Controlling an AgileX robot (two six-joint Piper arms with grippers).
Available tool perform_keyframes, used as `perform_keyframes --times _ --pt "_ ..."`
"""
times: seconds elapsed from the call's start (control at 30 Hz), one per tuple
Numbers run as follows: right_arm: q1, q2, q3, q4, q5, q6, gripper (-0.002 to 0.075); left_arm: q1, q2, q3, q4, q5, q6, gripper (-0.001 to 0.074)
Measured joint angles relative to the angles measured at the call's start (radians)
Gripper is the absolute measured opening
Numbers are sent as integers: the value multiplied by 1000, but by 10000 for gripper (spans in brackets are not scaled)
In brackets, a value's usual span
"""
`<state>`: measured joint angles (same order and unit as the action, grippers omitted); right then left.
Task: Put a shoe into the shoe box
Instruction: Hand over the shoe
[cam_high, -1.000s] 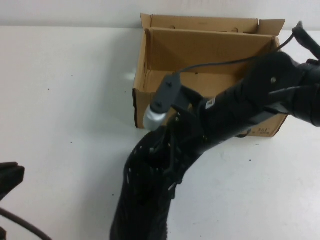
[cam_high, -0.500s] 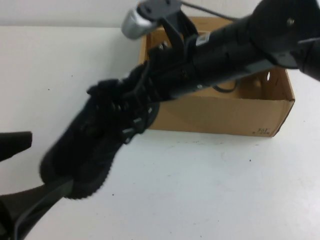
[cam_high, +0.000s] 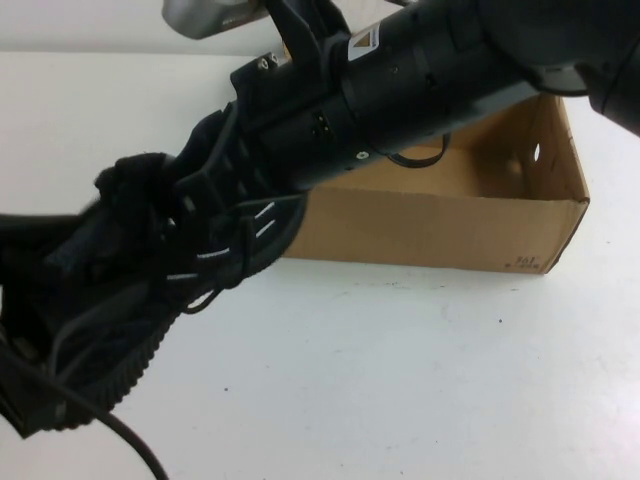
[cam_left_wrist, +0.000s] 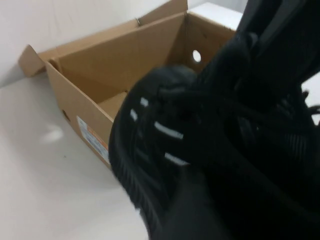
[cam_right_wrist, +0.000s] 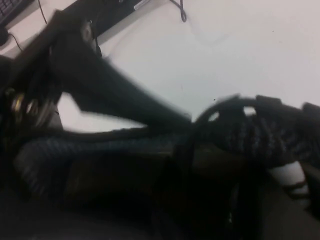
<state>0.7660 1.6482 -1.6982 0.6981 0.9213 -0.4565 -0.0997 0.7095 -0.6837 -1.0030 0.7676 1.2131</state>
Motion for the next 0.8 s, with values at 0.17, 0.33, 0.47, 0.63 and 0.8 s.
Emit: perform_keyframes --times 0.17,0.33,0.47,0.63,0.8 --pt "0 0 -4 0 23 -19 44 0 12 0 0 15 21 97" --pt "0 0 -4 0 41 -78 88 0 12 0 -2 22 33 63" --pt "0 0 -41 9 64 -129 264 0 23 0 -2 53 43 63" --pt "0 -12 -157 -22 150 -155 445 0 61 0 -2 158 129 55" --pt "0 -61 -209 -111 298 -314 473 0 95 -19 -32 195 207 54"
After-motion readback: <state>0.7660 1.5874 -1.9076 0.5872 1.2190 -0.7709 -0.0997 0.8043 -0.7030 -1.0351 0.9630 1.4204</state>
